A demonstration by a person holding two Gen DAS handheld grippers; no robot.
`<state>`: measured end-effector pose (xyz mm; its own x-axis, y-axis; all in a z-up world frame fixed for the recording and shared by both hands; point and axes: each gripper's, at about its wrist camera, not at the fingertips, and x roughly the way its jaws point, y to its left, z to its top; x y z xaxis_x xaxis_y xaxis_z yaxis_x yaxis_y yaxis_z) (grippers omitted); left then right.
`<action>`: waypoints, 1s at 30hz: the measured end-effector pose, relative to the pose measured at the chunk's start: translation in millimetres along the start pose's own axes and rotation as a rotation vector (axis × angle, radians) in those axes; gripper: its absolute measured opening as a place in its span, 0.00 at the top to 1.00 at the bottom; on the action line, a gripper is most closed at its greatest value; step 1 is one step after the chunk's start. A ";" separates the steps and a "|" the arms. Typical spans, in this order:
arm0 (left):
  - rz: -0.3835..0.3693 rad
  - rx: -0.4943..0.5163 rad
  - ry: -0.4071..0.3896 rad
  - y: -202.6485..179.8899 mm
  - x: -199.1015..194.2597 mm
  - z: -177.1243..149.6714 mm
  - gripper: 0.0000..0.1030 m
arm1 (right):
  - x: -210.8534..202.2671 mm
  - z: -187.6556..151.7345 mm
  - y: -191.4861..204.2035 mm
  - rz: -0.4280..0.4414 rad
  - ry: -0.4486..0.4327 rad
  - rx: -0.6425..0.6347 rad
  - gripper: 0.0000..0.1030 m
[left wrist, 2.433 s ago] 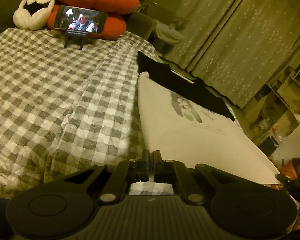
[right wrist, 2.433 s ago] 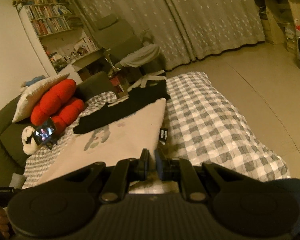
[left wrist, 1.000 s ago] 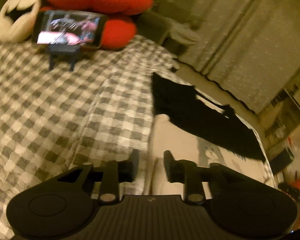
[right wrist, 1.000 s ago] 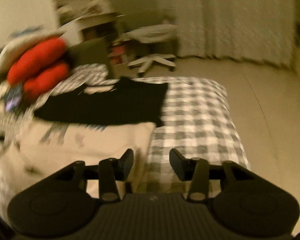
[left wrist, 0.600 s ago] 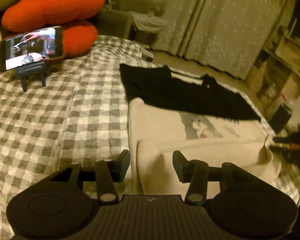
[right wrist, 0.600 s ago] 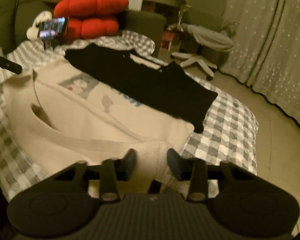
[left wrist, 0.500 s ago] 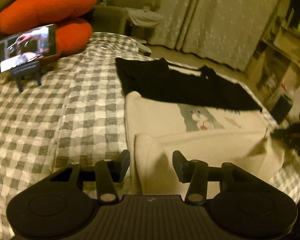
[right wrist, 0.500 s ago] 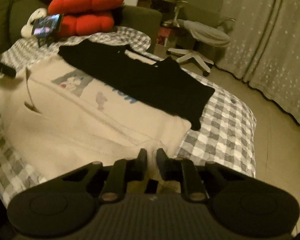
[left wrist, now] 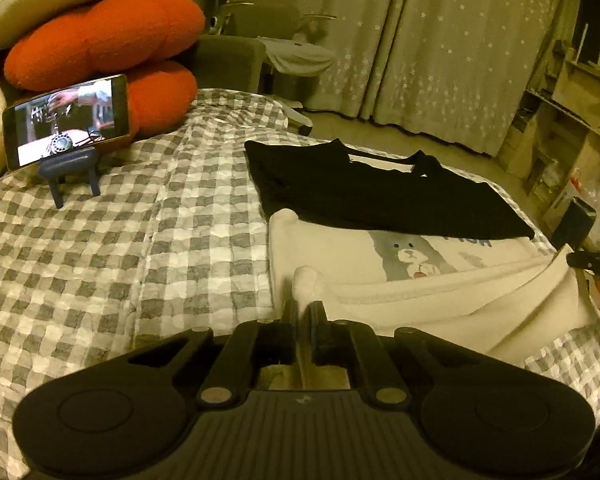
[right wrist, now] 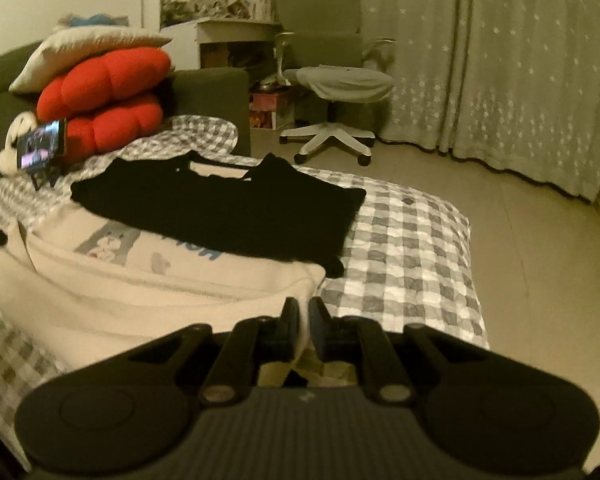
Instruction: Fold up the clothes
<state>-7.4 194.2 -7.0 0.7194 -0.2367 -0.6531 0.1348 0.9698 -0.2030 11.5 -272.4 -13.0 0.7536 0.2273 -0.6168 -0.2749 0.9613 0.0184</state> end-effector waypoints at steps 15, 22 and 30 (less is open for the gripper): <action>-0.026 0.055 -0.004 -8.2 6.9 5.2 0.64 | 10.2 -3.5 2.5 -0.008 0.052 0.003 0.85; 0.041 0.155 0.087 -19.2 31.5 3.7 0.65 | 17.1 -2.6 11.1 0.004 0.064 -0.062 0.83; 0.070 0.145 0.067 -14.5 27.0 3.4 0.90 | 21.5 -2.4 13.2 0.001 0.073 -0.064 0.89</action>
<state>12.3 174.0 -19.2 0.6841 -0.1667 -0.7100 0.1859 0.9812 -0.0512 22.6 -255.2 -27.9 0.7082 0.2142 -0.6728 -0.3150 0.9486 -0.0296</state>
